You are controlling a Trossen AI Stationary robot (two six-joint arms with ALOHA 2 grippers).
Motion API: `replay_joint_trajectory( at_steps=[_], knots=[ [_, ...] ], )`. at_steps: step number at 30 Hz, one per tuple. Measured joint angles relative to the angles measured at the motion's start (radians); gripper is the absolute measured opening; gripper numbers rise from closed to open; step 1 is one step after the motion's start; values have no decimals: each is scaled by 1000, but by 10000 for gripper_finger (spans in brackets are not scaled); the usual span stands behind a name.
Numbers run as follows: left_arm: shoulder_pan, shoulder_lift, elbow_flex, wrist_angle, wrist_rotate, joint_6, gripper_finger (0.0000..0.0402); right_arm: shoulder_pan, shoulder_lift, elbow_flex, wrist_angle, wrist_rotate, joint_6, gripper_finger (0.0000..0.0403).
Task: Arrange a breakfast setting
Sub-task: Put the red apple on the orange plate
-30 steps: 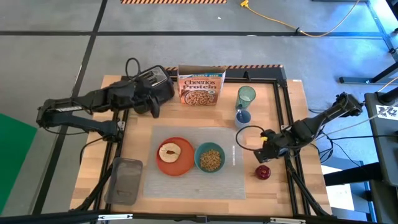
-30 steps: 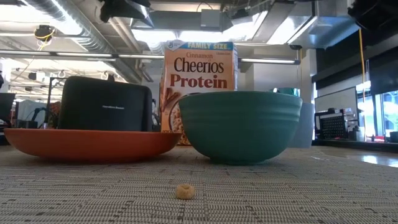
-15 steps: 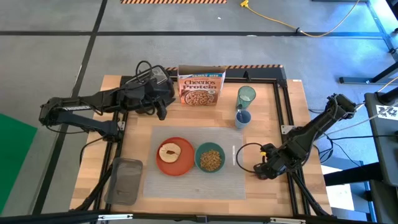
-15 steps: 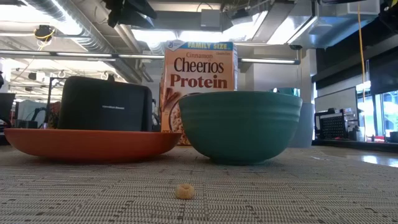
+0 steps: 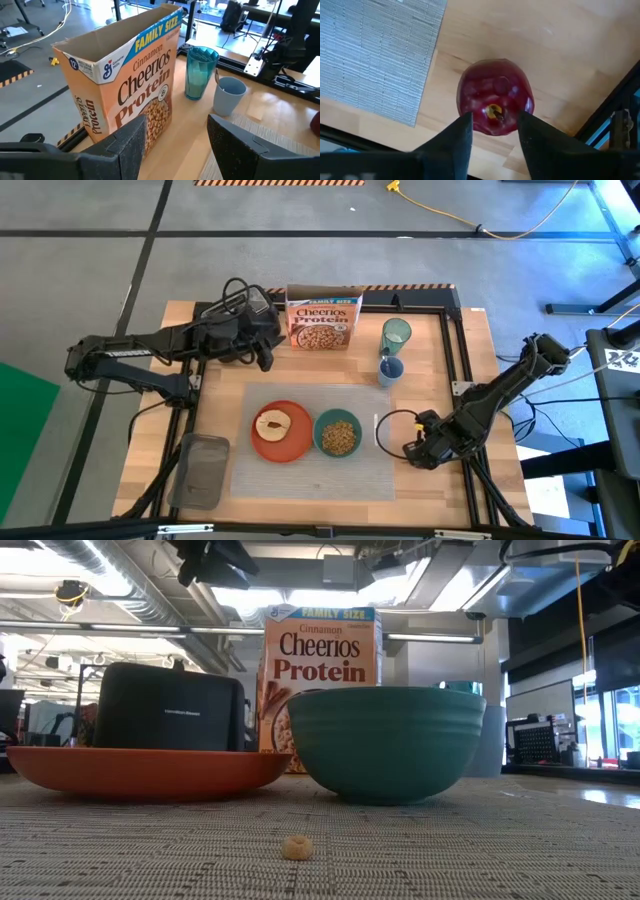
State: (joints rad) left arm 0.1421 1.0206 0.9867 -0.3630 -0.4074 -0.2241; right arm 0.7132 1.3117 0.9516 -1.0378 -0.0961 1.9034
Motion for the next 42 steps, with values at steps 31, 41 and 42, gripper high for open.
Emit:
replay_joint_trajectory(
  at_steps=[31,41,42],
  knots=[
    [0,0,0,-2,0,-10,204,1,17,-1,-13,10,-25,132],
    [-1,0,0,-3,1,-27,204,0,49,-18,18,-29,-47,85],
    [-1,0,0,-2,1,-30,204,0,50,-14,9,-30,-47,78]
  ],
)
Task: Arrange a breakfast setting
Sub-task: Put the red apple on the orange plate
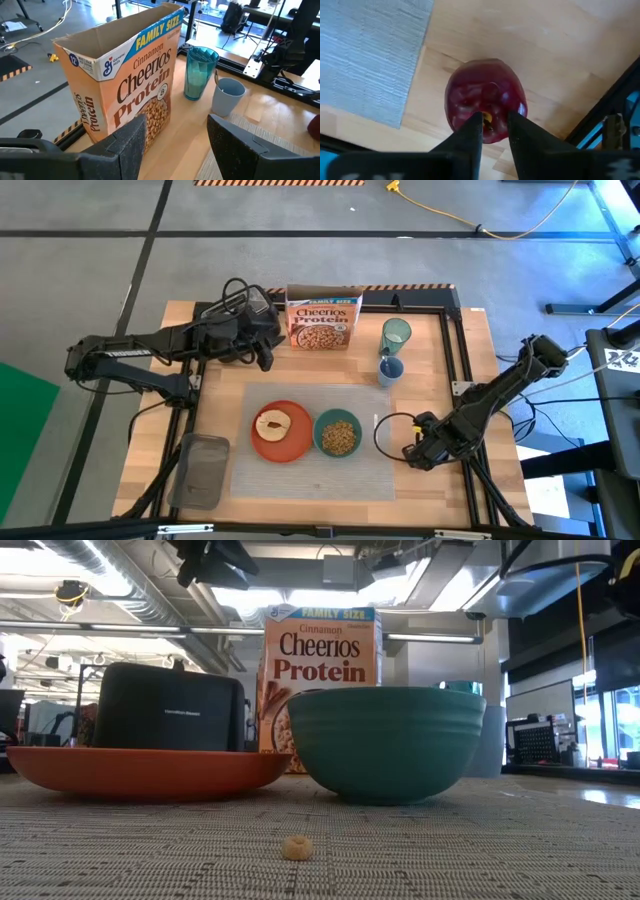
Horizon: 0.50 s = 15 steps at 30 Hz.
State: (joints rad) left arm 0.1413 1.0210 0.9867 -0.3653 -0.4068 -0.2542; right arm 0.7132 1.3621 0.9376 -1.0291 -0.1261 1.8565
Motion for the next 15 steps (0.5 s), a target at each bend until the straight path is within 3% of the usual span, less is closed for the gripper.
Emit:
replay_joint_trajectory(
  at_steps=[15],
  knots=[
    [0,0,0,0,-21,-7,204,0,1,0,-14,-6,-10,10]
  ],
)
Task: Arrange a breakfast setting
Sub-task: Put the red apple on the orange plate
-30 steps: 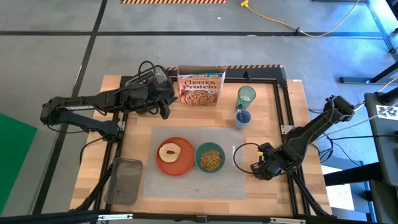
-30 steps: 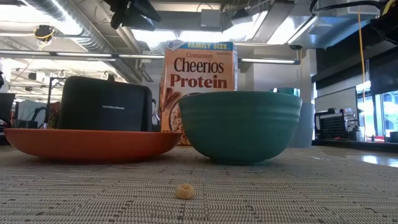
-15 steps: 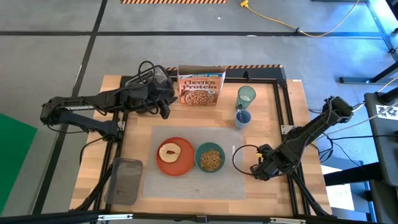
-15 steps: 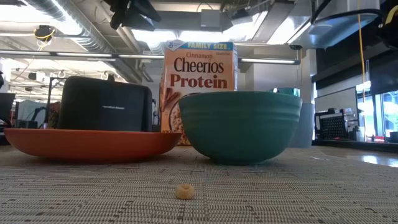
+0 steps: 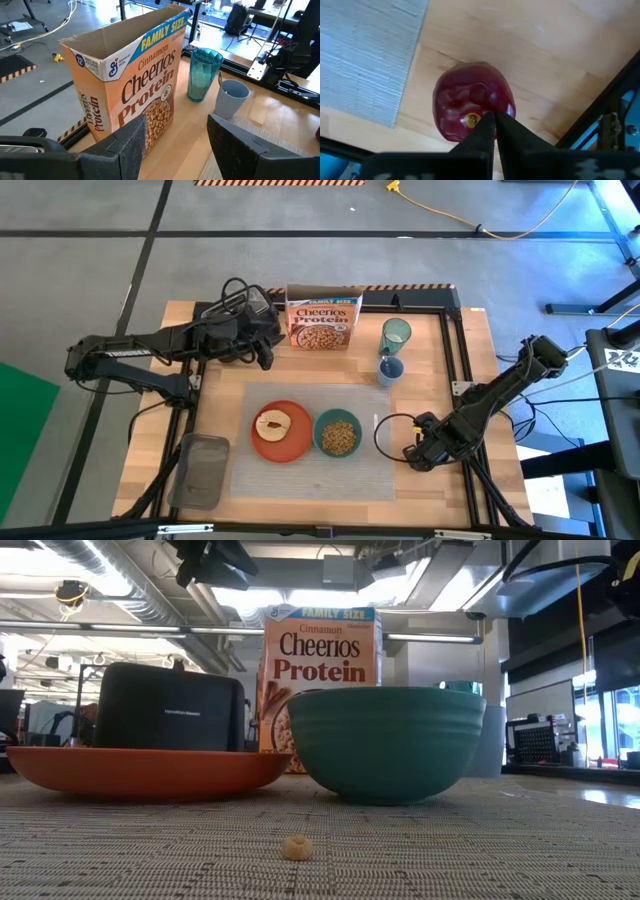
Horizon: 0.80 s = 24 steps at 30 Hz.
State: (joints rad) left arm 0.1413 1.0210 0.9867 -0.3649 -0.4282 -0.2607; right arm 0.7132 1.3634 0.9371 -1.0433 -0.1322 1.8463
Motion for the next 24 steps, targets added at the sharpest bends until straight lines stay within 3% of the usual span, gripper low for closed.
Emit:
replay_joint_trajectory(
  at_steps=[4,8,14,24],
  knots=[
    [0,0,0,0,0,-1,204,1,-20,-3,-3,17,4,27],
    [0,0,0,0,-1,-2,204,1,-54,-4,-3,51,6,74],
    [0,0,0,-1,-6,-2,204,15,-59,-4,19,1,8,129],
    [1,0,0,-1,-54,1,204,95,-59,-3,52,13,100,117]
  ],
)
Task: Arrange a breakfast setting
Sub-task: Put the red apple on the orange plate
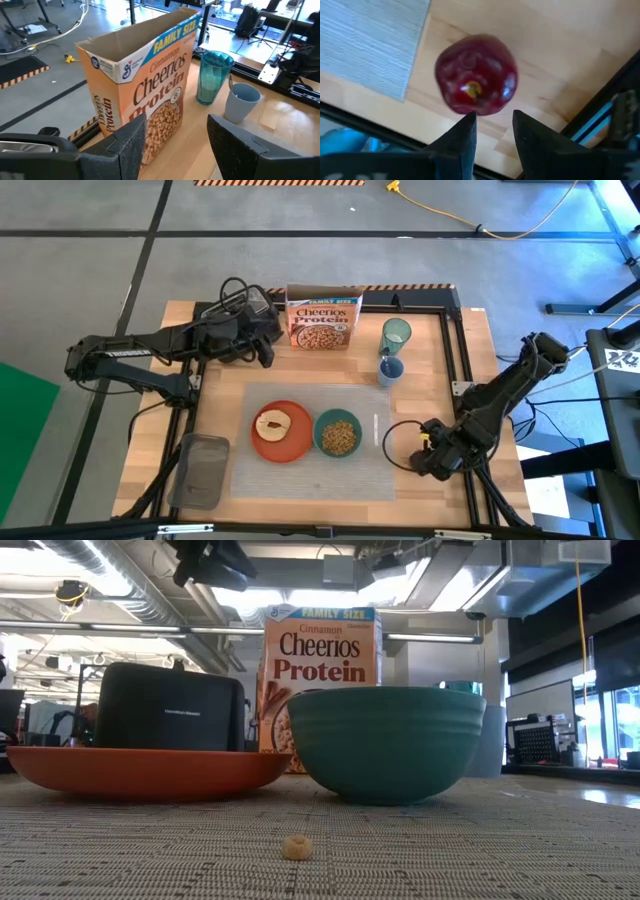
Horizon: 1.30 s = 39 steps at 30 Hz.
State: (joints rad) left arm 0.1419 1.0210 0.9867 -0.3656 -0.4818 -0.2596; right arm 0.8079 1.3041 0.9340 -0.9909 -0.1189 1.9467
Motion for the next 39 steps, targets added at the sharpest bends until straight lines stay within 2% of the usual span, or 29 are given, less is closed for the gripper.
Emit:
replay_joint_trajectory(
  at_steps=[5,39],
  knots=[
    [15,0,0,0,-15,6,204,-4,1,1,27,48,6,110],
    [20,0,0,1,-2,-1,204,-3,3,-24,98,59,11,110]
  ],
)
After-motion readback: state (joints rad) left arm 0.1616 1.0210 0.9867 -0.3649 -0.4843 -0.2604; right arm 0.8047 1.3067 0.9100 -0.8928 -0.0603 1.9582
